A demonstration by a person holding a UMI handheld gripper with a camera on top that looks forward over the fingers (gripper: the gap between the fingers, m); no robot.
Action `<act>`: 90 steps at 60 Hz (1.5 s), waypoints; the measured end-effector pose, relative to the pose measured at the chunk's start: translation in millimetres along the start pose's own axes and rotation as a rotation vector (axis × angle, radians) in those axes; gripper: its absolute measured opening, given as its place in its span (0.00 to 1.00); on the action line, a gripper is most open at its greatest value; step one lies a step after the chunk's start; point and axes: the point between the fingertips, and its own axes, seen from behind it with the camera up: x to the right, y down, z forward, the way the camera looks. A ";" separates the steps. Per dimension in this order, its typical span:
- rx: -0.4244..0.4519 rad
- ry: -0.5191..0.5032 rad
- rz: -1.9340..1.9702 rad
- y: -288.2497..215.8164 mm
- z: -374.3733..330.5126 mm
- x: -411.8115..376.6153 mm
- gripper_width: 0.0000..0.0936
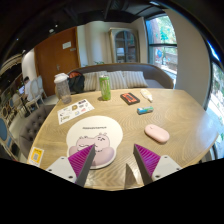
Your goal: Arrange mouse
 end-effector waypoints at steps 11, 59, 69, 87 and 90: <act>-0.001 0.110 -0.035 8.3 13.5 107.6 0.85; 0.021 0.016 -0.071 -22.6 134.0 192.7 0.52; -0.064 0.068 -0.005 -22.7 129.5 187.5 0.38; 0.056 -0.056 -0.060 -69.5 109.2 -15.6 0.34; 0.041 -0.055 -0.069 -57.3 118.4 -42.3 0.34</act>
